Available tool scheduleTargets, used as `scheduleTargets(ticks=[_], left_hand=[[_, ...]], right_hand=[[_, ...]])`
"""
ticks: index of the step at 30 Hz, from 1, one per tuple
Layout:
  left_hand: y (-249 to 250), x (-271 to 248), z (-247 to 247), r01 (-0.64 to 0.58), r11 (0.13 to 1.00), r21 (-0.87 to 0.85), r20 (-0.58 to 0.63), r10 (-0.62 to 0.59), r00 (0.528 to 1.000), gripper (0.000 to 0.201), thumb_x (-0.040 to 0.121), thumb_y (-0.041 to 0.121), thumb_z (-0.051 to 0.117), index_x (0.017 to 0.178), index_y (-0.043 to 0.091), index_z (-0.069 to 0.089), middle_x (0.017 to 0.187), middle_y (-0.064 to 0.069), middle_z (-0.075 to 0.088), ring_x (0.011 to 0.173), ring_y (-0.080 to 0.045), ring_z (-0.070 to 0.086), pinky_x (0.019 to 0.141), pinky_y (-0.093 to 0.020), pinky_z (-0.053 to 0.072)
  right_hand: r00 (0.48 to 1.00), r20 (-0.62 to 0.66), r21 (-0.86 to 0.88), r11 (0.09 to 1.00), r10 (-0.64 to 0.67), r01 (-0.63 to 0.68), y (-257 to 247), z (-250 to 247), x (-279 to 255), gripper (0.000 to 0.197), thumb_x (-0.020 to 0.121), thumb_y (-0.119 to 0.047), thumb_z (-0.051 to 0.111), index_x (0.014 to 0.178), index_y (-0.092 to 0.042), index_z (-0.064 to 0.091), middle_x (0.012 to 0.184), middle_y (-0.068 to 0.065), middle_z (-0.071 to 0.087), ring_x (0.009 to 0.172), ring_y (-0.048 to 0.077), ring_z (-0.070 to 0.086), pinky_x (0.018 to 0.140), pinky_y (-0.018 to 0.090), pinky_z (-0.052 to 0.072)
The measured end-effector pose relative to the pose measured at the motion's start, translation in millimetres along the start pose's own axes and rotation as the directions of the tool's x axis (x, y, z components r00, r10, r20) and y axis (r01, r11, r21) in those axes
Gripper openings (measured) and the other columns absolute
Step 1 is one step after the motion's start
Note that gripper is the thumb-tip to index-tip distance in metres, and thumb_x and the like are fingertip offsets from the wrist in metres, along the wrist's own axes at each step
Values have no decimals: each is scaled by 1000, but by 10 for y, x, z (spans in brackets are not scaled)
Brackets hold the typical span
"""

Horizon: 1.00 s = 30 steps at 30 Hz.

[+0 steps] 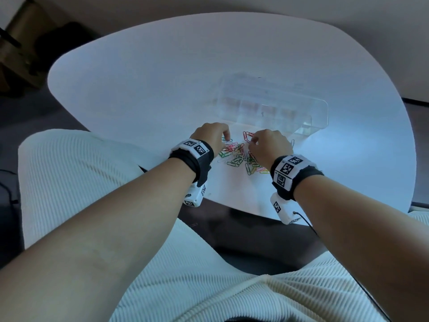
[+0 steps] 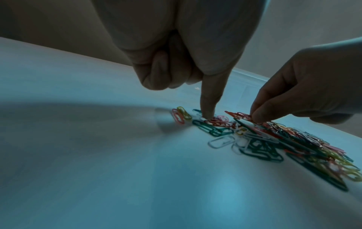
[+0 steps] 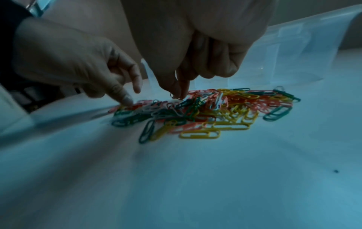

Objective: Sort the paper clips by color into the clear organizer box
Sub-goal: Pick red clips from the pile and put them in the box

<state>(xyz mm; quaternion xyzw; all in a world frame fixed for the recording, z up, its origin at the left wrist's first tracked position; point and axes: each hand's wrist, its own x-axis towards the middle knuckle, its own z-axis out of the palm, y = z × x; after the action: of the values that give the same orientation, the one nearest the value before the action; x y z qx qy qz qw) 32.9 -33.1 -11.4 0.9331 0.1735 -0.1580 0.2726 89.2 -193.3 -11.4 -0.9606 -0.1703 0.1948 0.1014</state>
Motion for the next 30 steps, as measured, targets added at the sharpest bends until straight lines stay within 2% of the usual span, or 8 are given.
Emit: scheduleTargets(ticks=[5, 8, 11, 17, 22, 24, 27, 30], left_hand=[[13, -5, 10, -23, 1000, 10, 80, 22, 997, 19, 81, 12, 64, 80, 31, 68, 111, 2, 67, 92, -21, 62, 71, -25, 47], [9, 2, 31, 5, 1000, 4, 77, -5, 997, 12, 79, 18, 70, 85, 28, 72, 107, 2, 69, 86, -19, 62, 71, -25, 49], [29, 0, 30, 16, 1000, 23, 51, -17, 999, 9, 80, 21, 71, 86, 27, 74, 101, 1, 71, 81, -20, 62, 68, -24, 48], [115, -57, 42, -36, 996, 85, 23, 34, 999, 18, 84, 22, 63, 99, 30, 70, 107, 3, 69, 80, -19, 55, 68, -25, 44], [150, -92, 146, -64, 994, 93, 70, 57, 996, 18, 85, 27, 60, 99, 33, 70, 108, 4, 70, 92, -23, 63, 75, -27, 51], [137, -83, 174, -56, 992, 111, 64, 49, 997, 18, 86, 27, 58, 97, 32, 71, 104, 4, 70, 89, -22, 62, 73, -27, 50], [143, -55, 187, -60, 990, 125, 65, 52, 997, 12, 86, 26, 57, 91, 31, 67, 101, 2, 70, 85, -22, 62, 73, -29, 51], [199, -36, 151, -27, 1000, 9, 40, 26, 999, 5, 86, 28, 54, 81, 27, 55, 88, 0, 66, 74, -24, 58, 69, -31, 50]], right_hand=[[998, 38, 407, 911, 58, -69, 222, -157, -43, 17, 90, -21, 44, 78, -14, 54, 72, 2, 55, 69, 24, 48, 60, 31, 35], [982, 183, 618, 771, 50, -155, 411, -387, -155, 27, 85, -14, 41, 59, -18, 36, 52, -2, 35, 49, 19, 26, 45, 23, 23], [945, 326, 757, 590, 31, -281, 591, -657, -292, 28, 83, -12, 32, 58, -23, 24, 51, -5, 17, 49, 10, 8, 45, 17, 8], [921, 382, 894, 286, -82, -345, 813, -982, -469, 13, 76, -14, 23, 65, -20, 20, 56, -4, 14, 41, 8, 11, 45, 22, 7], [922, 370, 929, 68, -112, -364, 816, -996, -457, 11, 61, -19, 34, 62, -19, 23, 53, -3, 17, 37, 9, 15, 44, 20, 10], [925, 364, 931, 10, -110, -365, 804, -980, -427, 8, 64, -17, 33, 61, -19, 25, 52, -3, 18, 36, 9, 16, 43, 19, 11], [934, 353, 934, -39, -63, -356, 835, -959, -366, 21, 83, -14, 28, 63, -20, 28, 54, -3, 20, 39, 9, 16, 41, 21, 11], [934, 356, 931, -80, -10, -356, 894, -944, -330, 40, 101, -33, 39, 65, -21, 30, 56, -5, 20, 42, 10, 16, 39, 21, 14]])
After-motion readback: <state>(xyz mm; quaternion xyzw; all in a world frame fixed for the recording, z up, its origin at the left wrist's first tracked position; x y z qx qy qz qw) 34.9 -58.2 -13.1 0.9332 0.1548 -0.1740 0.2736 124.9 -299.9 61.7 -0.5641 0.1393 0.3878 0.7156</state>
